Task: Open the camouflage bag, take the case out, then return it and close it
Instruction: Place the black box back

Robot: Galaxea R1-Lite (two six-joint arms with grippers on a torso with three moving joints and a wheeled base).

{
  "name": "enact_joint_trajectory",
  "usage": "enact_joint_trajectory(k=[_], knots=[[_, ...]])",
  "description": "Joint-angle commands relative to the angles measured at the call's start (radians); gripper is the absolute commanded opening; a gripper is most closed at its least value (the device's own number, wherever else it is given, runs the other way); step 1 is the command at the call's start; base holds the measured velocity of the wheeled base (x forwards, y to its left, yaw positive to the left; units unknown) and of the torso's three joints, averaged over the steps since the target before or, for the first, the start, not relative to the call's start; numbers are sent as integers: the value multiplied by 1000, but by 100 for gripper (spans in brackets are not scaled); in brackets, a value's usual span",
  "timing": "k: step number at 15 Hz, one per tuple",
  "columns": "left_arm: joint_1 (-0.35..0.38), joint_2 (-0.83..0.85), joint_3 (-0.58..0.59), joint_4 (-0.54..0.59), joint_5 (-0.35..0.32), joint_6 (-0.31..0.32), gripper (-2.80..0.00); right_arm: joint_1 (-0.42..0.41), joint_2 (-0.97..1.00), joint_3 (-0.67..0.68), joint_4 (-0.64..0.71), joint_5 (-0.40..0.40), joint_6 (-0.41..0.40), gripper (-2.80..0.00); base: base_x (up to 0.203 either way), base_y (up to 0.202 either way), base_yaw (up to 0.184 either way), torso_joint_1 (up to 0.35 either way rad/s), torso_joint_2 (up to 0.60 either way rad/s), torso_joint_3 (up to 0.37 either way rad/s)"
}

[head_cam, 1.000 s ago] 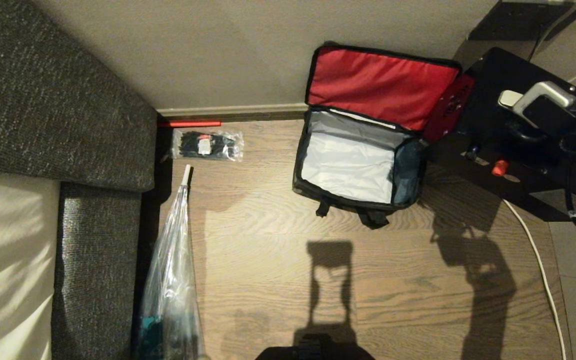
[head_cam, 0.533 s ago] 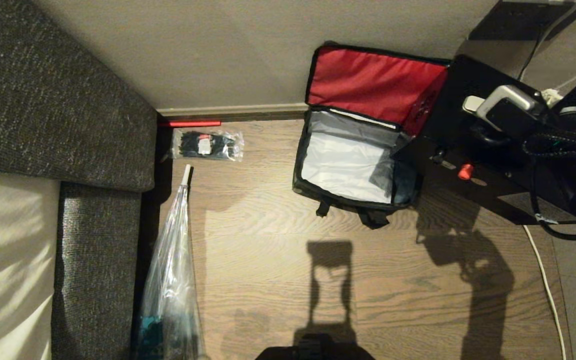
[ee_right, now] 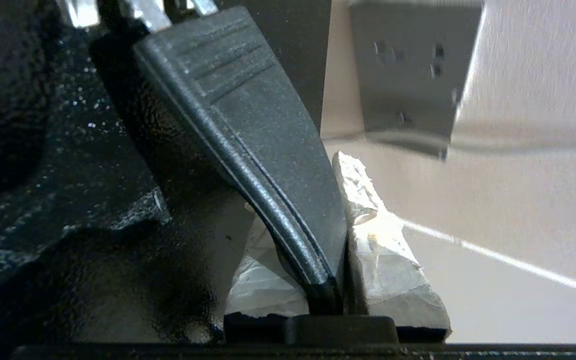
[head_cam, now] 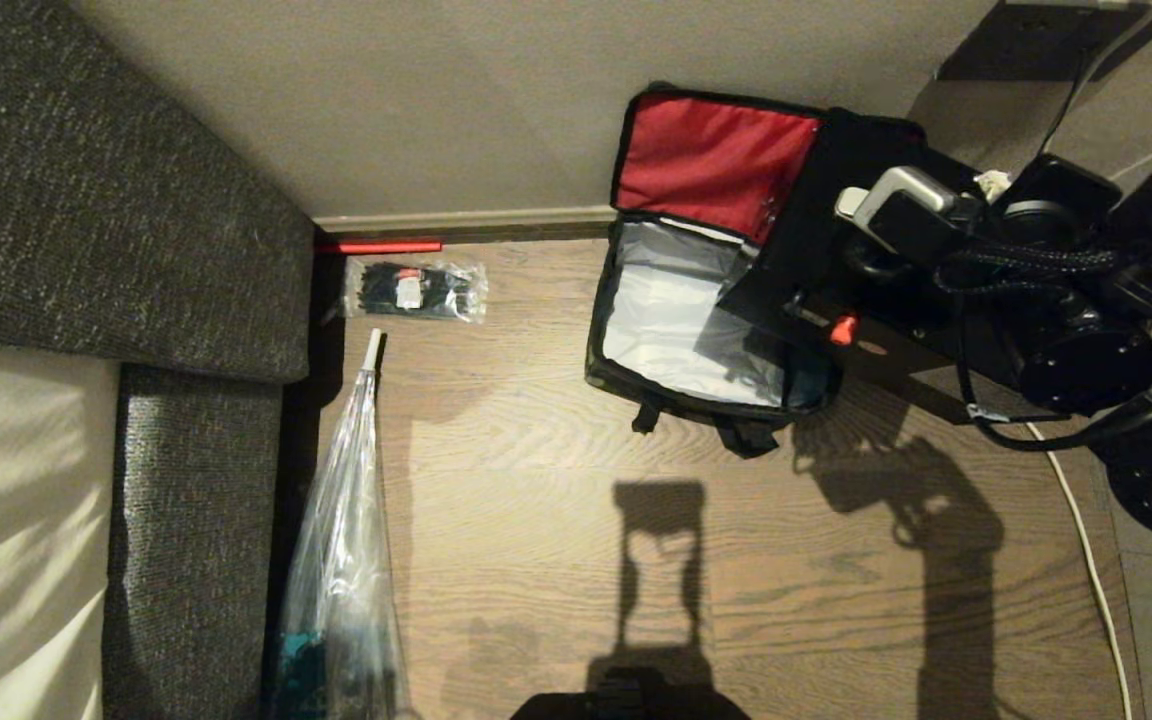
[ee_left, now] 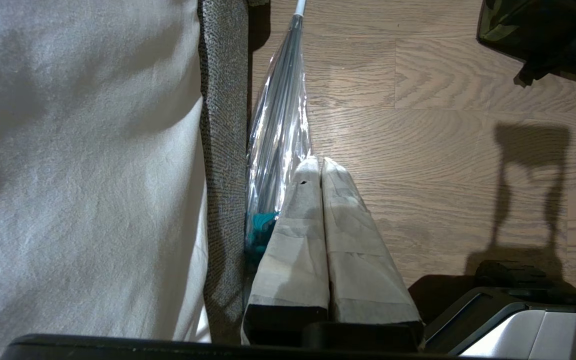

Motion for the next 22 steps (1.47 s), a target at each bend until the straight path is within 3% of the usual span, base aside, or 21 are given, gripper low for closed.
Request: enact_joint_trajectory(k=[1,12,22], knots=[[0,-2,0,0,0,0,-280,35,47,-35,-5,-3,-9,-280,0,0,0,0,0,0],[0,-2,0,0,0,0,-280,147,214,-234,-2,-26,-23,-280,0,0,0,0,0,0],[0,-2,0,0,0,0,-280,181,309,-331,6,-19,-23,-280,0,0,0,0,0,0]])
